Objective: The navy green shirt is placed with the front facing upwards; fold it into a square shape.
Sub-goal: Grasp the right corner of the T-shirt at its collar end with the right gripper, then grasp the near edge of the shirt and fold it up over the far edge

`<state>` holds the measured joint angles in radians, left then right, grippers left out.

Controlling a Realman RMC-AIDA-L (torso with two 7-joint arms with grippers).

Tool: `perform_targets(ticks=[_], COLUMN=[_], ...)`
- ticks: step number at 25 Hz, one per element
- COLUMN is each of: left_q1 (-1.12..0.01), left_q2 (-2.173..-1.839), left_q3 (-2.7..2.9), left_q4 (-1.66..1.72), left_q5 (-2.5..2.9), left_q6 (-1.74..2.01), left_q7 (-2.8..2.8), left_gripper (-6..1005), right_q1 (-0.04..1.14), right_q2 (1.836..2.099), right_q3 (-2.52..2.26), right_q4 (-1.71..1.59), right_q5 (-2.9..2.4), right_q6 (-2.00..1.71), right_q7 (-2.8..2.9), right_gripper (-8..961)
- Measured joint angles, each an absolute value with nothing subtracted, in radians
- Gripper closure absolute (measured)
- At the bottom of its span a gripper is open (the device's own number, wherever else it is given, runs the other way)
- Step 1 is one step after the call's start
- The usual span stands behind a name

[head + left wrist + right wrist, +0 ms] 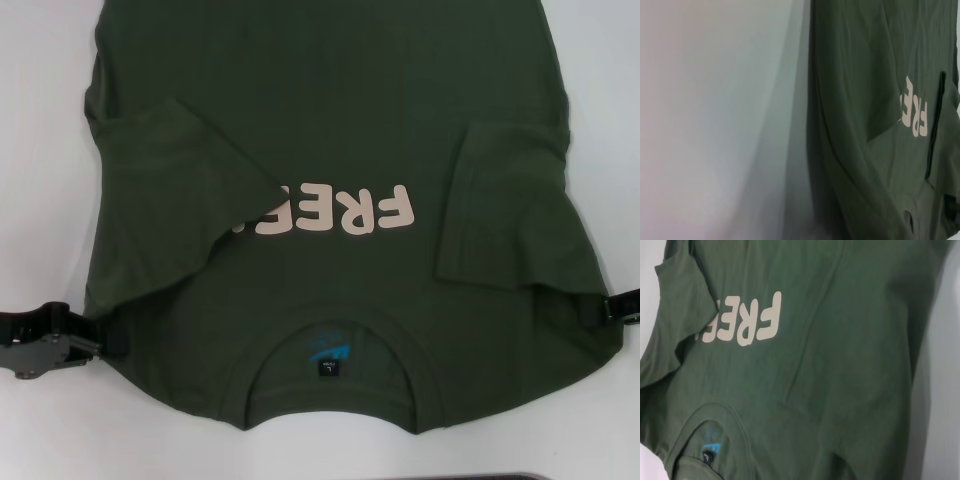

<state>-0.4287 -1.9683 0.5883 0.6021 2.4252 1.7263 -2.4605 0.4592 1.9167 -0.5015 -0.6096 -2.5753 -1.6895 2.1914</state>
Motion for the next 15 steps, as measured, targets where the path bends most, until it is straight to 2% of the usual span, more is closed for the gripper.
perform_targets(ticks=[13,15], left_q1=[-0.431,-0.432], left_q2=[-1.962,-1.961], left_q3=[0.587,0.588], left_q4=[0.603,0.603], left_q5=[2.428,2.429], left_q6=[1.743,1.746], left_q7=[-2.457,-2.455], left_gripper=[987,987], right_q1=[0.457,0.457], right_q2=[1.912,1.912], right_q3=[-0.503,-0.504], right_q4=[-0.619,-0.619], right_q5=[-2.586,-2.587], right_q6=[-1.686,-1.686], right_q7=[2.203,2.203], right_gripper=[922,922])
